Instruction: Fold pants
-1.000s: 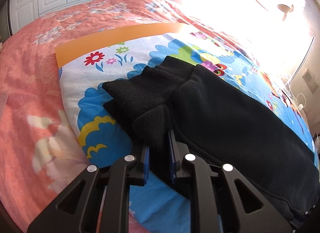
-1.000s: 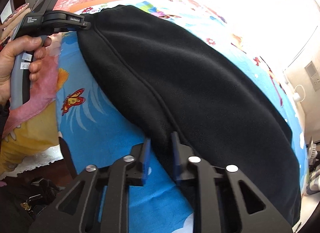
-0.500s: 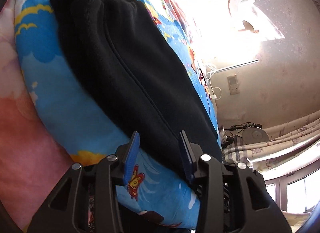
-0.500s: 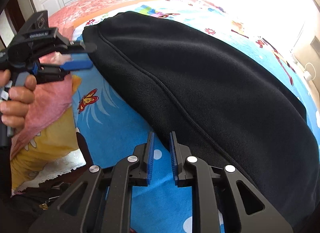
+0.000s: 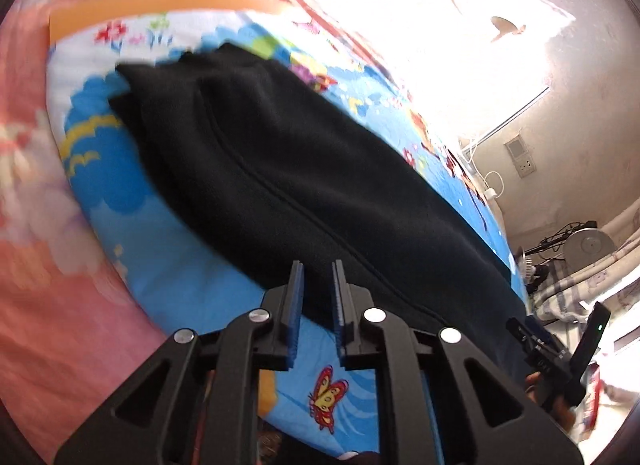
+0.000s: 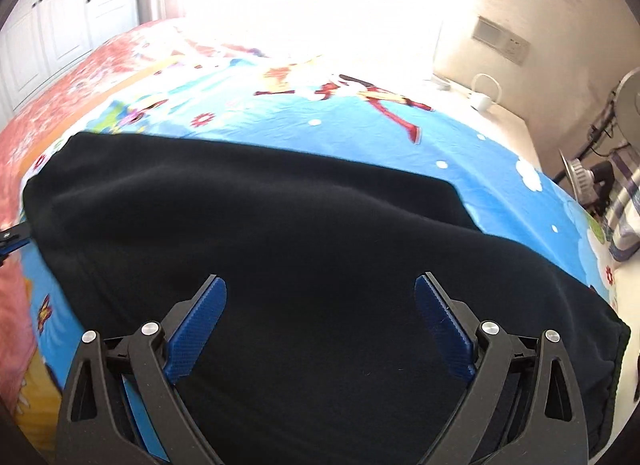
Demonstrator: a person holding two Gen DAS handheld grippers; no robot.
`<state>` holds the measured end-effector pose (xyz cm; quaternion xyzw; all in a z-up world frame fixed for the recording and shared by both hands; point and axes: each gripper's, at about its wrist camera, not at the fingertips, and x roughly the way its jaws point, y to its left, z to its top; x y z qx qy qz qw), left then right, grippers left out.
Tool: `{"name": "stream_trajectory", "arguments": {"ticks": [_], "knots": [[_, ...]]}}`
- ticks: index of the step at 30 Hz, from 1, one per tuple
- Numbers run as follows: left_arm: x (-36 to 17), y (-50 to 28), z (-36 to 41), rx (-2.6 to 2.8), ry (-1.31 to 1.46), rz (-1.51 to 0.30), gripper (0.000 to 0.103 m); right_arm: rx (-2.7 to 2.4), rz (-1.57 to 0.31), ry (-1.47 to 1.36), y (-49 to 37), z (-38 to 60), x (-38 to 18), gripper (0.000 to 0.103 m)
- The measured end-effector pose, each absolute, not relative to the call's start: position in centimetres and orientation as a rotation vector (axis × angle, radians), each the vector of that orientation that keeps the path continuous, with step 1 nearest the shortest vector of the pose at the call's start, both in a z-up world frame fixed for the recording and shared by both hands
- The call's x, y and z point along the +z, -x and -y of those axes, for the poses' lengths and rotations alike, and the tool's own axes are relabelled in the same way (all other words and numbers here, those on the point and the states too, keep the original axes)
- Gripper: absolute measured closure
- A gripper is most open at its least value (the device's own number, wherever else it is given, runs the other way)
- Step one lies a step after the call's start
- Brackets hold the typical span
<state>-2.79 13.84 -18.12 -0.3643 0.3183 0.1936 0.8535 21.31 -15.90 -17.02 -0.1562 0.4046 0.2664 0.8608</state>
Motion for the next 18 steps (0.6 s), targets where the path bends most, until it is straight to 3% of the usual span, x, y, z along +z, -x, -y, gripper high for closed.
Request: {"name": "stream_trajectory", "arguments": {"ticks": [1,2,3,5,7,8,9,12,16,18], "knots": [[-16.7,2.6,-13.4,0.415,0.66,-0.624,0.063,0.546,-0.857,0.295,-23.0,16.4,-17.0,0.011],[-15.5,2.2,-13.0,0.402,0.563,-0.581,0.045,0.542,-0.86,0.266,-24.4,16.7,-17.1,0.011],[-14.7,1.3,-12.9,0.372,0.484,-0.56,0.036,0.555,-0.861,0.251,-25.7,16.7,-17.0,0.011],[-14.7,-1.6,-13.2,0.358,0.382,-0.62,0.036,0.499,-0.86,0.3,-28.3,16.2,-17.6,0.011],[-15.1,-4.5,-13.8,0.34,0.356,-0.663,0.038,0.414,-0.901,0.362,-31.1,16.3,-19.2,0.011],[-15.4,-5.8,-14.0,0.314,0.347,-0.682,0.047,0.394,-0.942,0.37,-32.4,16.5,-20.1,0.011],[-15.7,-7.4,-13.9,0.296,0.336,-0.706,0.064,0.393,-0.98,0.357,-33.4,16.8,-20.9,0.01],[-16.7,-12.5,-12.4,0.202,0.247,-0.761,0.078,0.417,-0.996,0.305,-34.1,17.4,-21.0,0.009],[-20.5,-17.9,-12.9,0.25,0.113,-0.91,0.082,0.444,-0.883,0.329,-32.6,17.0,-18.1,0.009],[-20.9,-18.2,-15.2,0.258,0.139,-0.882,0.083,0.534,-0.903,0.319,-31.2,16.6,-17.5,0.009]]}}
